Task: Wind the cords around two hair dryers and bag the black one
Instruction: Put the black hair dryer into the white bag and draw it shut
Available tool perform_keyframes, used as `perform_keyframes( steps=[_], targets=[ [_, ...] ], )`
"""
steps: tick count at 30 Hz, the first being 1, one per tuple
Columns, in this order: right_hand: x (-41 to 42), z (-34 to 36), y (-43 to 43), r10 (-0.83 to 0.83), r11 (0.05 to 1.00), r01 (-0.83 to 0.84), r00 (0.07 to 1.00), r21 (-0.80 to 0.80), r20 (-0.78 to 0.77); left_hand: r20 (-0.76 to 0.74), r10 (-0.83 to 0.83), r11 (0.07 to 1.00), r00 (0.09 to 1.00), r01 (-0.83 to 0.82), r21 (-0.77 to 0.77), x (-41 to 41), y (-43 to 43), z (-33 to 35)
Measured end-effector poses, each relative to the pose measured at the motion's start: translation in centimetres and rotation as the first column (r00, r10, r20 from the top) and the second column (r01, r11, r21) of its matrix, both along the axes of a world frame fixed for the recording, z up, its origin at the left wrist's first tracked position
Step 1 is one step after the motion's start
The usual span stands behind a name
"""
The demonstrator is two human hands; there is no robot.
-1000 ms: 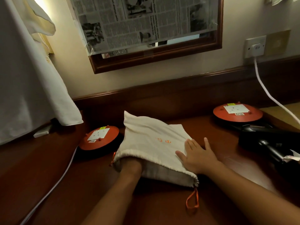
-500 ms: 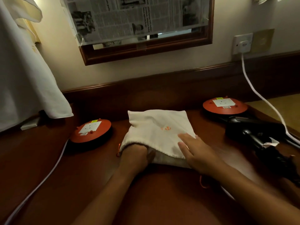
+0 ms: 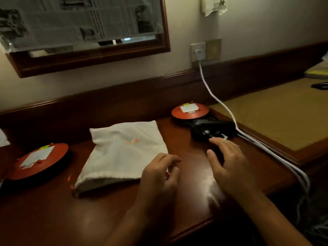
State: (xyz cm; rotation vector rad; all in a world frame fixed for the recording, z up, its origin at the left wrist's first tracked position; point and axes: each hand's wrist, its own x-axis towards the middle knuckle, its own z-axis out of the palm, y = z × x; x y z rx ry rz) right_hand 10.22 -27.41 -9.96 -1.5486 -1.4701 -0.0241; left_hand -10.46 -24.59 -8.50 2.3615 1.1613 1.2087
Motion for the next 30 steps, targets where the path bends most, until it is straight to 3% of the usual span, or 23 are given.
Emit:
perform_keyframes(
  steps=[2, 4, 7, 10, 15, 22, 25, 30],
  targets=[
    [3.0, -0.3, -0.4, -0.137, 0.991, 0.137, 0.99, -0.013, -0.022, 0.036, -0.05, 0.992, 0.998, 0.053, -0.111, 3.6, 1.0, 0.1],
    [4.6, -0.6, -0.2, -0.195, 0.975, 0.186, 0.979, -0.125, -0.065, 0.09, -0.054, 0.948, 0.994, 0.08, -0.309, 6.4, 2.2, 0.0],
    [5.6, -1.2, 0.0, -0.197, 0.94, 0.143, 0.969, -0.31, -0.15, 0.236, 0.012, 0.731, 0.972, 0.153, -0.665, 11.1, 4.1, -0.5],
    [5.3, -1.6, 0.2, -0.188, 0.921, 0.124, 0.972, -0.369, -0.142, 0.27, 0.092, 0.606, 0.959, 0.161, -0.779, 13.9, 6.9, -1.7],
    [5.2, -2.6, 0.7, -0.131, 0.95, 0.107, 0.99, -0.292, -0.061, 0.304, 0.124, 0.517, 0.945, 0.199, -0.832, 15.2, 9.0, -2.9],
    [5.4, -4.1, 0.3, -0.122, 0.966, 0.115, 0.992, -0.232, -0.014, 0.376, 0.069, 0.504, 0.924, 0.293, -0.812, 14.7, 6.5, -2.0],
    [4.9, -3.8, 0.0, -0.062, 0.976, 0.063, 0.998, -0.208, 0.015, 0.529, 0.077, 0.485, 0.845, 0.432, -0.76, 13.7, 5.6, -1.6],
    [2.7, -2.6, 0.1, 0.114, 0.981, -0.116, 0.993, -0.158, -0.022, 0.774, 0.186, 0.404, 0.605, 0.671, -0.622, 10.9, 3.8, -1.1]
  ],
)
